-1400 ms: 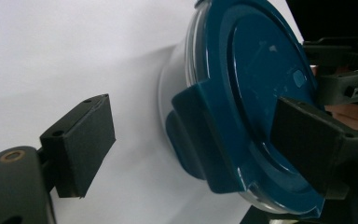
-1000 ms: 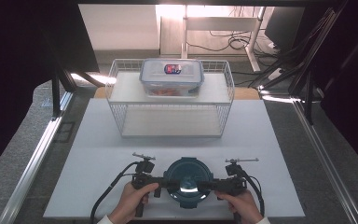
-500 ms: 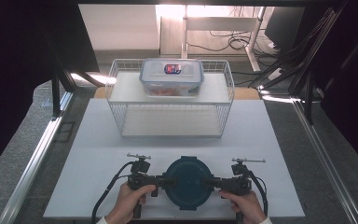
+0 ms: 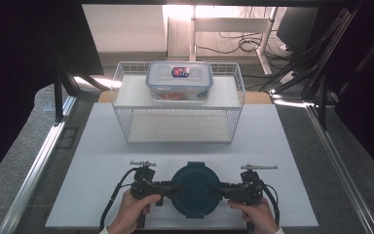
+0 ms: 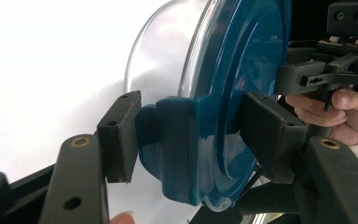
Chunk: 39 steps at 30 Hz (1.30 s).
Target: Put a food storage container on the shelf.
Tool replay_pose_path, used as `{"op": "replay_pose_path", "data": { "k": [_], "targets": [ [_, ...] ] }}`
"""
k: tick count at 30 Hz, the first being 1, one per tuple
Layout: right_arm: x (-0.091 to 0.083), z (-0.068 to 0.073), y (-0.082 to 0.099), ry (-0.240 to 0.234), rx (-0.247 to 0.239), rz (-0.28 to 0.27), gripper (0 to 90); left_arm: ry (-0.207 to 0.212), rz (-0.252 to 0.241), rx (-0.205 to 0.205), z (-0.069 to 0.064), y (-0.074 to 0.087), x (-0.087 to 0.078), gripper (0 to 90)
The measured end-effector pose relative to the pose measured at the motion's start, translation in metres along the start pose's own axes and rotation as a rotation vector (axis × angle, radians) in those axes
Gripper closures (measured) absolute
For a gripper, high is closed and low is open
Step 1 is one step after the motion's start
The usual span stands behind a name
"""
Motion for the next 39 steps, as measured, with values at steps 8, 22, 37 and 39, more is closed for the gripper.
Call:
{"op": "replay_pose_path", "data": {
  "k": [8,22,37,39],
  "targets": [
    [-0.005,0.009,-0.007,0.006,-0.053,-0.025,41.8,0.006,-0.027,0.03,-0.007,-0.004,-0.007,39.9],
    [-0.011,0.017,-0.03,0.008,-0.091,-0.05,41.8,0.006,-0.039,0.064,-0.013,-0.028,-0.017,40.4],
    [-0.02,0.037,-0.079,0.01,-0.158,-0.119,41.8,0.002,-0.094,0.11,-0.025,-0.076,-0.04,40.4],
    [-0.022,0.04,-0.086,0.009,-0.168,-0.124,41.9,0.002,-0.101,0.118,-0.028,-0.083,-0.045,40.7]
  ]
}}
Point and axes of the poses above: each handheld gripper's, and its own axes: x roughly forward along the jaws, y roughly out of its underside, z roughly to its left, the point moved 9 cm from there along x, roughly forward along the jaws
